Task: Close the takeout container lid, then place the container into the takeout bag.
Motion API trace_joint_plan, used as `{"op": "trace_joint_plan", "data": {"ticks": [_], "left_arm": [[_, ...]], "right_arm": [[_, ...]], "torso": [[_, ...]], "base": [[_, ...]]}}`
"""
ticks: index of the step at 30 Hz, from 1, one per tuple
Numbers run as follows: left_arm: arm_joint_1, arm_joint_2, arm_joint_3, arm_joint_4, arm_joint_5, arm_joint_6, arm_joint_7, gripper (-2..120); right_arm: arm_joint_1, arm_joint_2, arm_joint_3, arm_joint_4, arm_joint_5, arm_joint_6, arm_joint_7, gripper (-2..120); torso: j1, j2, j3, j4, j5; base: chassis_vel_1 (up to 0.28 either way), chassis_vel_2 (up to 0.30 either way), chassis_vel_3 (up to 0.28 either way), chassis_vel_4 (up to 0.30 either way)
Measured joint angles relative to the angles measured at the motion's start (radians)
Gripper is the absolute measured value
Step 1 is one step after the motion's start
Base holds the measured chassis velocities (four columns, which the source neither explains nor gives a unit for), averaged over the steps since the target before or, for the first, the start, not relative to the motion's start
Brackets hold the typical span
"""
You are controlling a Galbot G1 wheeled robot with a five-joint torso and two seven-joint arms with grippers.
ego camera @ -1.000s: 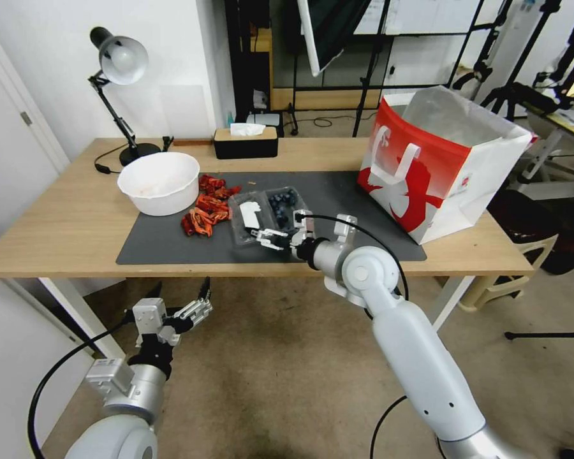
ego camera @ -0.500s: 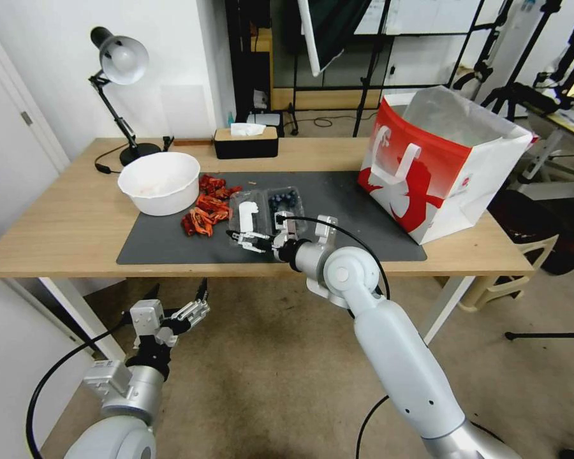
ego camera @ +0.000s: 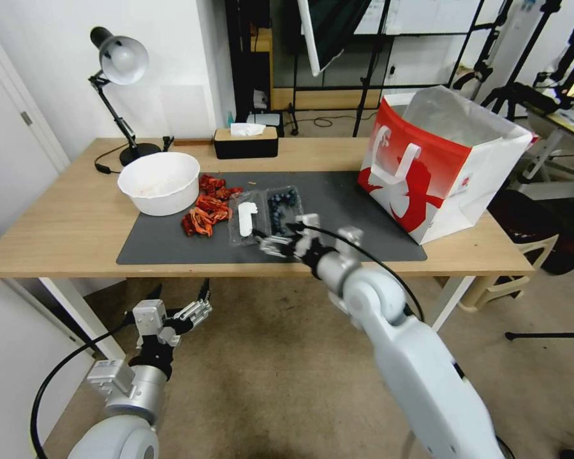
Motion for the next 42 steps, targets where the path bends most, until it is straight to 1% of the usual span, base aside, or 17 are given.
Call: {"op": "trace_joint_plan", "data": {"ticks": [2, 3, 6, 7, 9, 10, 13, 14, 17, 22, 33, 36, 39, 40, 42], "left_arm": [[-0.001, -0.001, 0.003, 0.0, 0.0, 0.0, 0.0, 100], [-0.001, -0.001, 0.003, 0.0, 0.0, 0.0, 0.0, 100], [-0.001, -0.003, 0.01, 0.002, 0.001, -0.001, 0.002, 100], [-0.001, -0.003, 0.01, 0.002, 0.001, -0.001, 0.002, 100], [-0.001, -0.004, 0.012, 0.002, 0.001, -0.001, 0.002, 100], [-0.001, -0.004, 0.012, 0.002, 0.001, -0.001, 0.002, 100], [-0.001, -0.004, 0.021, 0.004, 0.002, -0.002, 0.003, 100], [-0.001, -0.004, 0.021, 0.004, 0.002, -0.002, 0.003, 100], [-0.001, -0.008, 0.031, 0.004, 0.003, -0.002, 0.003, 100], [-0.001, -0.008, 0.039, 0.004, 0.004, -0.002, 0.003, 100], [-0.001, -0.005, 0.063, 0.003, -0.009, 0.0, -0.002, 100], [-0.008, 0.0, 0.075, 0.003, -0.039, 0.009, -0.012, 100], [-0.041, 0.014, 0.092, 0.021, -0.107, 0.024, -0.031, 100], [-0.041, 0.014, 0.092, 0.021, -0.107, 0.024, -0.031, 100], [-0.067, 0.026, 0.109, 0.027, -0.189, 0.044, -0.049, 100]], "right_arm": [[-0.06, -0.035, 0.027, 0.03, -0.074, 0.091, 0.012, 100], [-0.06, -0.035, 0.027, 0.03, -0.074, 0.091, 0.012, 100], [-0.172, -0.066, 0.053, 0.065, -0.173, 0.214, 0.076, 100], [-0.172, -0.066, 0.053, 0.065, -0.173, 0.214, 0.076, 100], [-0.243, -0.067, 0.066, 0.089, -0.197, 0.258, 0.12, 100], [-0.243, -0.067, 0.066, 0.089, -0.197, 0.258, 0.12, 100], [-0.332, -0.057, 0.084, 0.105, -0.237, 0.328, 0.176, 100], [-0.332, -0.057, 0.084, 0.105, -0.237, 0.328, 0.176, 100], [-0.396, -0.042, 0.091, 0.106, -0.262, 0.378, 0.202, 100], [-0.433, -0.033, 0.094, 0.113, -0.273, 0.386, 0.208, 100], [-0.466, -0.027, 0.092, 0.141, -0.283, 0.353, 0.219, 100], [-0.471, -0.028, 0.094, 0.148, -0.283, 0.348, 0.22, 100], [-0.485, -0.031, 0.105, 0.167, -0.286, 0.339, 0.222, 100], [-0.485, -0.031, 0.105, 0.167, -0.286, 0.339, 0.222, 100], [-0.496, -0.032, 0.115, 0.182, -0.286, 0.334, 0.225, 100]], "torso": [[0.0, 0.0, 0.0, 0.0, -0.0002], [0.0, 0.0, 0.0, 0.0, -0.0002], [0.0, 0.0, 0.0, 0.0002, -0.0001], [0.0, 0.0, 0.0, 0.0002, -0.0001], [0.0, 0.0, 0.0, 0.0001, -0.0003], [0.0, 0.0, 0.0, 0.0001, -0.0003], [0.0, 0.0, 0.0, 0.0001, -0.0004], [0.0, 0.0, 0.0, 0.0001, -0.0004], [0.0, 0.0, 0.0, 0.0, -0.0003], [0.0, 0.0, 0.0, 0.0001, -0.0003], [0.0, 0.0, 0.0, 0.0001, -0.0002], [0.0, 0.0, 0.0, 0.0002, -0.0002], [0.0, 0.0, 0.0, 0.0002, -0.0003], [0.0, 0.0, 0.0, 0.0002, -0.0003], [0.0, 0.0, 0.0, 0.0001, -0.0004]], "base": [[0.0, 0.0, 0.0, 0.0], [0.0, 0.0, 0.0, 0.0], [0.0, 0.0, 0.0, 0.0], [0.0, 0.0, 0.0, 0.0], [0.0, 0.0, 0.0, 0.0], [0.0, 0.0, 0.0, 0.0], [0.0, 0.0, 0.0, 0.0], [0.0, 0.0, 0.0, 0.0], [0.0, 0.0, 0.0, 0.0], [0.0, 0.0, 0.0, 0.0], [0.0, 0.0, 0.0, 0.0], [0.0, 0.0, 0.0, 0.0], [0.0, 0.0, 0.0, 0.0], [0.0, 0.0, 0.0, 0.0], [0.0, 0.0, 0.0, 0.0]]}}
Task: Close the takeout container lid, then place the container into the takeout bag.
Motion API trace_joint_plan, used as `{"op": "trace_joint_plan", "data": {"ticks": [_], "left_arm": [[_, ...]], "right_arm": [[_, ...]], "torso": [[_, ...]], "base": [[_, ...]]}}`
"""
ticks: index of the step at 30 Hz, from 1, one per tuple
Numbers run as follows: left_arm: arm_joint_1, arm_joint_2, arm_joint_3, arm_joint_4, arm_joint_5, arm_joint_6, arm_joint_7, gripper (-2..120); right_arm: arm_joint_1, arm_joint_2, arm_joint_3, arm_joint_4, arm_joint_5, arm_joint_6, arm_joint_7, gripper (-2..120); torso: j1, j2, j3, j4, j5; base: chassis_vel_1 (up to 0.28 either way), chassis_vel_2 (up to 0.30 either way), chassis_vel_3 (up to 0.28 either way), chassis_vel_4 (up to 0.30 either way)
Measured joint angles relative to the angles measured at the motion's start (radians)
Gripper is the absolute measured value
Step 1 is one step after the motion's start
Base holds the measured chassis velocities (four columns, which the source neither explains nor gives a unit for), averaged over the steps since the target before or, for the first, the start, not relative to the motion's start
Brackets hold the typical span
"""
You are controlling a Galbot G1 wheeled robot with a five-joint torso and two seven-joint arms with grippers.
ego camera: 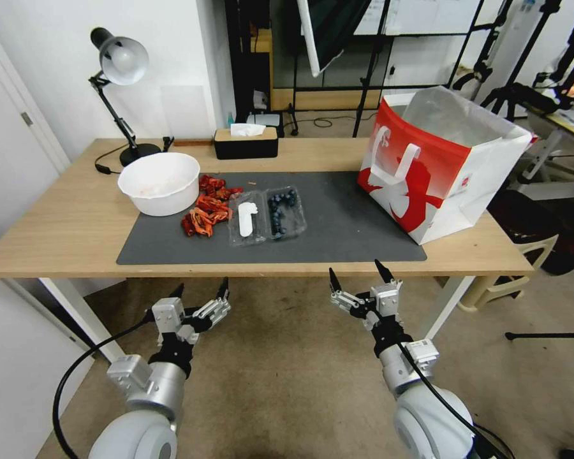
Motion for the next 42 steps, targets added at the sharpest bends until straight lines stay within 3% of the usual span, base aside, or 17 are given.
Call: {"op": "trace_joint_plan", "data": {"ticks": [2, 5, 6, 8, 10, 12, 16, 28, 31, 36, 38, 39, 41, 42], "left_arm": [[-0.012, 0.005, 0.008, 0.0, -0.044, 0.012, -0.009, 100], [-0.033, 0.008, 0.016, -0.033, -0.212, 0.056, -0.043, 100], [-0.033, 0.008, 0.016, -0.033, -0.212, 0.056, -0.043, 100], [-0.053, 0.009, 0.018, -0.056, -0.312, 0.09, -0.066, 100], [-0.056, 0.009, 0.018, -0.058, -0.322, 0.094, -0.068, 100], [-0.076, 0.02, 0.019, -0.076, -0.431, 0.132, -0.092, 100], [-0.101, 0.031, 0.027, -0.074, -0.54, 0.147, -0.129, 100], [-0.246, 0.028, 0.078, 0.025, -0.728, 0.15, -0.248, 100], [-0.309, 0.03, 0.097, 0.068, -0.805, 0.162, -0.308, 100], [-0.36, 0.032, 0.121, 0.092, -0.832, 0.174, -0.373, 100], [-0.405, 0.033, 0.131, 0.105, -0.884, 0.186, -0.44, 100], [-0.405, 0.033, 0.131, 0.105, -0.884, 0.186, -0.44, 100], [-0.462, 0.033, 0.137, 0.125, -0.945, 0.188, -0.532, 100], [-0.462, 0.033, 0.137, 0.125, -0.945, 0.188, -0.532, 100]], "right_arm": [[-0.005, -0.002, 0.004, 0.007, 0.0, -0.004, 0.0, 100], [0.002, -0.016, -0.003, 0.017, 0.013, -0.02, 0.0, 100], [0.002, -0.016, -0.003, 0.017, 0.013, -0.02, 0.0, 100], [0.004, -0.021, -0.007, 0.023, 0.027, -0.035, -0.004, 100], [0.003, -0.021, -0.007, 0.025, 0.031, -0.039, -0.005, 100], [0.003, -0.019, -0.009, 0.029, 0.033, -0.052, -0.006, 100], [0.004, -0.016, -0.015, 0.032, 0.026, -0.056, -0.008, 100], [-0.016, -0.023, -0.02, 0.047, 0.021, -0.06, -0.016, 100], [-0.037, -0.019, -0.013, 0.055, 0.007, -0.059, -0.015, 100], [-0.049, -0.014, -0.012, 0.061, -0.007, -0.059, -0.013, 100], [-0.05, -0.01, -0.011, 0.062, -0.013, -0.06, -0.01, 100], [-0.05, -0.01, -0.011, 0.062, -0.013, -0.06, -0.01, 100], [-0.051, -0.005, -0.011, 0.062, -0.02, -0.062, -0.007, 100], [-0.051, -0.005, -0.011, 0.062, -0.02, -0.062, -0.007, 100]], "torso": [[0.0, 0.0, 0.0, -0.0003, 0.0], [0.0, 0.0, 0.0, 0.0001, 0.0005], [0.0, 0.0, 0.0, 0.0001, 0.0005], [0.0, 0.0, 0.0, 0.0001, 0.0001], [0.0, 0.0, 0.0, 0.0, 0.0], [0.0, 0.0, 0.0, 0.0, 0.0002], [0.0, 0.0, 0.0, -0.0001, 0.0002], [0.0, 0.0, 0.0, -0.0002, 0.0001], [0.0, 0.0, 0.0, -0.0001, 0.0002], [0.0, 0.0, 0.0, 0.0, 0.0001], [0.0, 0.0, 0.0, -0.0001, 0.0002], [0.0, 0.0, 0.0, -0.0001, 0.0002], [0.0, 0.0, 0.0, 0.0, 0.0001], [0.0, 0.0, 0.0, 0.0, 0.0001]], "base": [[0.0, 0.0, 0.0, 0.0], [0.0, 0.0, 0.0, 0.0], [0.0, 0.0, 0.0, 0.0], [0.0, 0.0, 0.0, 0.0], [0.0, 0.0, 0.0, 0.0], [0.0, 0.0, 0.0, 0.0], [0.0, 0.0, 0.0, 0.0], [0.0, 0.0, 0.0, 0.0], [0.0, 0.0, 0.0, 0.0], [0.0, 0.0, 0.0, 0.0], [0.0, 0.0, 0.0, 0.0], [0.0, 0.0, 0.0, 0.0], [0.0, 0.0, 0.0, 0.0], [0.0, 0.0, 0.0, 0.0]]}}
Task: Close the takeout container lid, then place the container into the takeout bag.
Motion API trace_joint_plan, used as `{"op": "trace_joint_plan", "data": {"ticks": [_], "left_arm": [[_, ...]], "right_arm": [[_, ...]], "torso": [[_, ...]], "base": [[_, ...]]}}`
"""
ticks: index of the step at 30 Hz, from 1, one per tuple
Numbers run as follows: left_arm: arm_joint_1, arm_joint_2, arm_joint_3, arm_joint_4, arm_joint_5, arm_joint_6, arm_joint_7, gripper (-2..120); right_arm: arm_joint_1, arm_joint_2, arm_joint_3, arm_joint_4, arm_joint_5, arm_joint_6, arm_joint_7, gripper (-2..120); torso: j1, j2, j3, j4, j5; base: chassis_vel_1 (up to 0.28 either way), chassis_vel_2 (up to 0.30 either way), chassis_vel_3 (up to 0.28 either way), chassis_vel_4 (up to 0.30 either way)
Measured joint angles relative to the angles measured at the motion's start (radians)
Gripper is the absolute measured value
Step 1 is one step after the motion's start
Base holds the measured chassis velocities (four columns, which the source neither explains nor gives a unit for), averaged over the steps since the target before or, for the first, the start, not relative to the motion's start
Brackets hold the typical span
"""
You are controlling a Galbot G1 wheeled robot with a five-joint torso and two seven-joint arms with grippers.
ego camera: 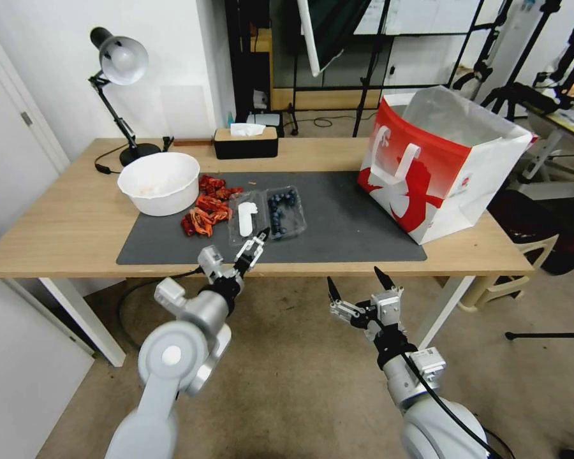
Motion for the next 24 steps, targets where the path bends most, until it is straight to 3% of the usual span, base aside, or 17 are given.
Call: {"op": "trace_joint_plan", "data": {"ticks": [3, 5, 10, 24], "left_arm": [[-0.056, 0.0, 0.007, 0.025, -0.064, -0.019, -0.077, 100], [-0.061, -0.001, 0.008, 0.028, -0.066, -0.022, -0.082, 100], [-0.122, -0.012, 0.02, 0.066, -0.1, -0.04, -0.169, 100], [-0.188, -0.029, 0.042, 0.137, -0.099, -0.054, -0.187, 100]], "right_arm": [[-0.001, 0.005, 0.002, -0.002, -0.006, -0.001, 0.002, 100], [-0.002, 0.005, 0.002, -0.003, -0.006, -0.002, 0.003, 100], [-0.009, 0.006, 0.009, -0.006, -0.009, -0.002, 0.006, 100], [-0.003, 0.009, 0.011, -0.013, -0.008, -0.008, 0.006, 100]], "torso": [[0.0, 0.0, 0.0, 0.0, 0.0], [0.0, 0.0, 0.0, 0.0, 0.0001], [0.0, 0.0, 0.0, -0.0001, 0.0], [0.0, 0.0, 0.0, 0.0, 0.0001]], "base": [[0.0, 0.0, 0.0, 0.0], [0.0, 0.0, 0.0, 0.0], [0.0, 0.0, 0.0, 0.0], [0.0, 0.0, 0.0, 0.0]]}}
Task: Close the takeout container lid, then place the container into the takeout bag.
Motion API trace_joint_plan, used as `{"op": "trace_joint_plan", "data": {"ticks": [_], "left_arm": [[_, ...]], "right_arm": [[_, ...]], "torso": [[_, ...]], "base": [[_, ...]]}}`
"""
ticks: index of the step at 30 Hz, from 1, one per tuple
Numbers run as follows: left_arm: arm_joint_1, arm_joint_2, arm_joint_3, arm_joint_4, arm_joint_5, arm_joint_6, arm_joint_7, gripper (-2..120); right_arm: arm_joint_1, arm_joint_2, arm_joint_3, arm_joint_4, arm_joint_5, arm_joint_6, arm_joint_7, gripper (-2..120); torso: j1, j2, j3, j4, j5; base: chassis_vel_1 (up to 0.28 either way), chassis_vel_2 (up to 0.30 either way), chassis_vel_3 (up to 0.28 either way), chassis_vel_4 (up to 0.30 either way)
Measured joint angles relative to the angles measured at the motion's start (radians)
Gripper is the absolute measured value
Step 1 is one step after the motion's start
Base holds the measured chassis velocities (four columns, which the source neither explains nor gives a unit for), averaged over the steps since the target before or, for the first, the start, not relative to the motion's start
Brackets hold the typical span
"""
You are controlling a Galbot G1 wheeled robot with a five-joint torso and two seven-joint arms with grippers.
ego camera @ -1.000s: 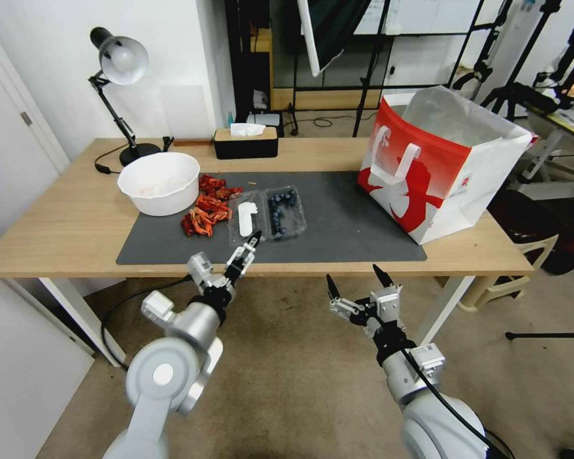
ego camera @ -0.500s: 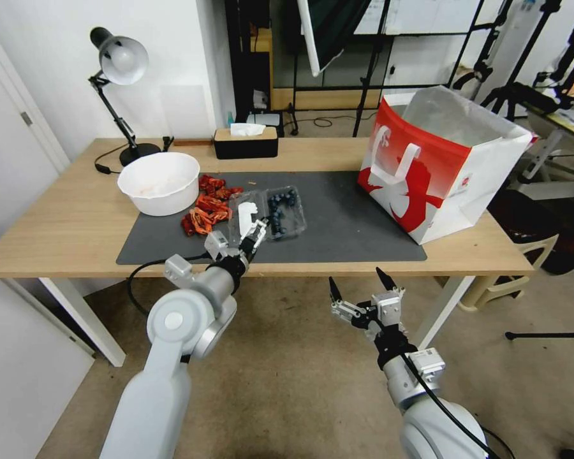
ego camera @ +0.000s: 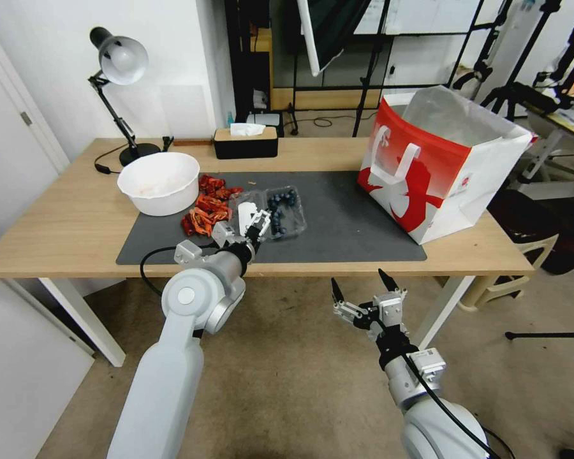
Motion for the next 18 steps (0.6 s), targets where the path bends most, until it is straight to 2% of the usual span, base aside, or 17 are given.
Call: {"op": "trace_joint_plan", "data": {"ticks": [18], "left_arm": [[-0.024, -0.011, 0.013, 0.045, 0.016, -0.002, 0.005, 100]], "right_arm": [[-0.001, 0.0, 0.006, -0.004, 0.002, 0.0, 0.001, 100]], "torso": [[0.0, 0.0, 0.0, 0.0, 0.0]], "base": [[0.0, 0.0, 0.0, 0.0]]}}
